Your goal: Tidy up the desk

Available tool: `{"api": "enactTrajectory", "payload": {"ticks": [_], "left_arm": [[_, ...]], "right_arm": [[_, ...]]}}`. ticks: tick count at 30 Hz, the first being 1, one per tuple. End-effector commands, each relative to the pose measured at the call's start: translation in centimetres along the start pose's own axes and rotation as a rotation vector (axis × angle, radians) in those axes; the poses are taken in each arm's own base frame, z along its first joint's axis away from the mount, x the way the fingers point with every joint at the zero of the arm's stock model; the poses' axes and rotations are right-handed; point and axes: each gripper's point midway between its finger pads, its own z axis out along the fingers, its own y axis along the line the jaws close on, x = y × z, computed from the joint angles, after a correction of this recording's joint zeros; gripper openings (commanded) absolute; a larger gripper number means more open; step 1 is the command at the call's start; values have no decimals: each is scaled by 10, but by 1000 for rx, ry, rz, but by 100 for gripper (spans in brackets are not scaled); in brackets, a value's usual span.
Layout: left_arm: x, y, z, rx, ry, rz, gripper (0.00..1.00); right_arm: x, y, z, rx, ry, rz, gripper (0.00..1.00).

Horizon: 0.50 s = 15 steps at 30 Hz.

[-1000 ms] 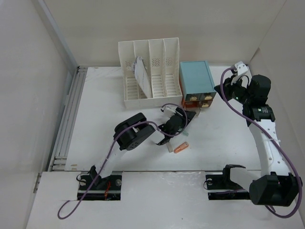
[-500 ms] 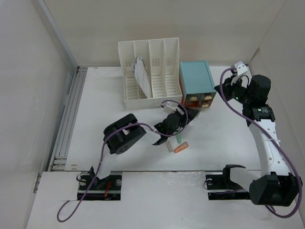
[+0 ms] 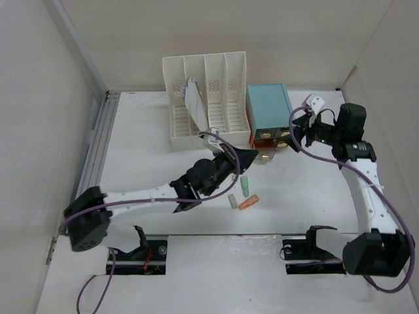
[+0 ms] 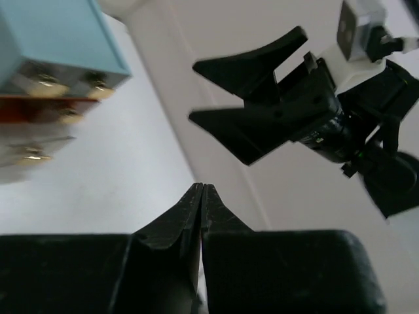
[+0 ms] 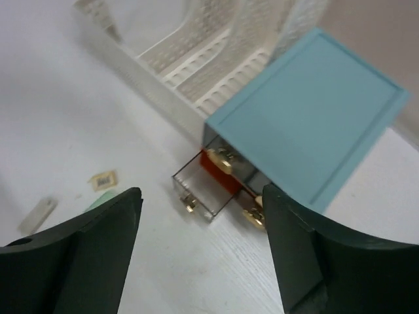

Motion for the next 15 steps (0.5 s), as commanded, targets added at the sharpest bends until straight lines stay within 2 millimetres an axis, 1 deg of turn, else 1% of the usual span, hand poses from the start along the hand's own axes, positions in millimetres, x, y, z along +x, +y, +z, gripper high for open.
{"api": "enactTrajectory", "payload": {"ticks": [1,2,3,4,5,6,7,8,9,10,11,12,13,14,15], "left_arm": [[-34,41,-41,-235,-44,346,0],[-37,51,-53,-307,-34,366,0],[-37,62,-66,-370,-18,391,3],[-32,77,-83,-441,30,446,33],[-36,76,-100,-462,2,414,49],[-36,82,-110,-480,3,398,58],[-34,85,-119,-485,13,386,62],[-35,87,-132,-492,24,371,69],[-31,99,-141,-518,27,332,70],[-33,105,-148,-536,21,318,71],[-32,113,-156,-559,31,315,71],[-34,118,-165,-557,23,289,72],[-34,120,-169,-560,13,252,72],[-32,121,-173,-549,21,234,72],[-32,117,-178,-520,24,217,72]], "right_arm": [[9,37,4,-311,3,-116,81],[12,50,5,-387,2,-129,81],[27,66,4,-446,78,-106,75],[33,70,12,-462,122,-185,64],[52,69,18,-429,224,-235,60],[51,83,36,-450,209,-306,58],[53,87,43,-431,215,-331,57],[61,94,48,-412,240,-308,57],[60,105,56,-412,258,-370,57],[60,112,59,-417,274,-399,58],[54,116,65,-418,285,-428,63],[65,123,73,-443,333,-430,65],[70,132,78,-460,368,-440,66],[79,135,83,-471,397,-430,68],[90,137,93,-473,434,-403,70]]}}
